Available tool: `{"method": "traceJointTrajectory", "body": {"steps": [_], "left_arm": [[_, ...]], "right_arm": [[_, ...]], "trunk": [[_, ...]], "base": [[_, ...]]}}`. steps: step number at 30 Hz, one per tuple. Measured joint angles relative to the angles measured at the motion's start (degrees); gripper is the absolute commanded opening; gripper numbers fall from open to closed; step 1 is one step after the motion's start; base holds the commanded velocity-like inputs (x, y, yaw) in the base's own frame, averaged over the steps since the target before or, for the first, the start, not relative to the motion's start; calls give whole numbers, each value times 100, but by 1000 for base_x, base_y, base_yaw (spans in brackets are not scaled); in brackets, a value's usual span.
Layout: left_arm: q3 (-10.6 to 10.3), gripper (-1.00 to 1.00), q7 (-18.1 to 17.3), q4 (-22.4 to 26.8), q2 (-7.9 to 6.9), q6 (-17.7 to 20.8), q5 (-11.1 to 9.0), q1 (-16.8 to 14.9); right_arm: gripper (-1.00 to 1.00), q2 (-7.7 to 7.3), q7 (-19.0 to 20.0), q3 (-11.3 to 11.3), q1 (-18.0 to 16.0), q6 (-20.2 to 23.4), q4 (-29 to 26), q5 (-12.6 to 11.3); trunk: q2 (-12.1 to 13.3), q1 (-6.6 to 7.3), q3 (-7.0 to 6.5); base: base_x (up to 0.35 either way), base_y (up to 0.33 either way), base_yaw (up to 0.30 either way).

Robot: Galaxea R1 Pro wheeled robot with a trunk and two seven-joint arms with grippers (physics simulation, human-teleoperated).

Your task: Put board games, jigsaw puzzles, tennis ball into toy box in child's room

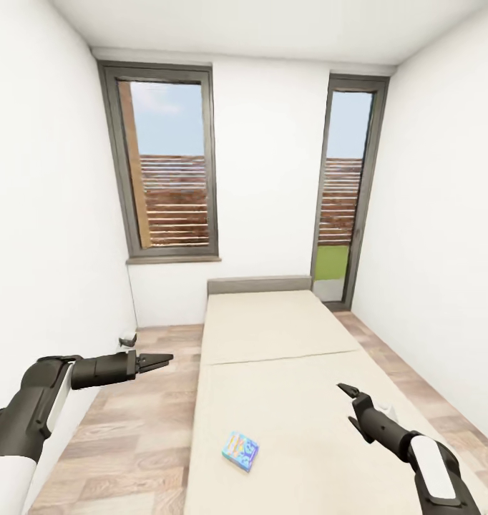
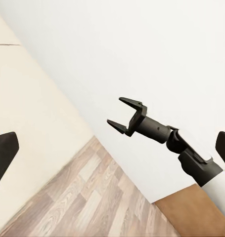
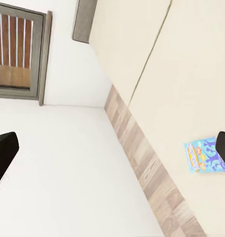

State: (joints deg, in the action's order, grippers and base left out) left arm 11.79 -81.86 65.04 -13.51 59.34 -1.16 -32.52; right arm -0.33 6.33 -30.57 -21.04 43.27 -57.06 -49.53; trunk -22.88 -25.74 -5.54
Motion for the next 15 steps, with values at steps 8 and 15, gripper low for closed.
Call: {"method": "traceJointTrajectory", "body": {"steps": [8,15], "left_arm": [[1,100,-1,-1,-1,-2,1,0],[0,100,4,-7,-1,-6,10,1]], "right_arm": [[100,-5,-1,-19,0,1,20,-1],[100,-6,-1,-19,-6,1,22,0]], "trunk": [[1,-2,0],[1,-2,1]], "base": [[51,33,-277],[3,-7,-186]]}}
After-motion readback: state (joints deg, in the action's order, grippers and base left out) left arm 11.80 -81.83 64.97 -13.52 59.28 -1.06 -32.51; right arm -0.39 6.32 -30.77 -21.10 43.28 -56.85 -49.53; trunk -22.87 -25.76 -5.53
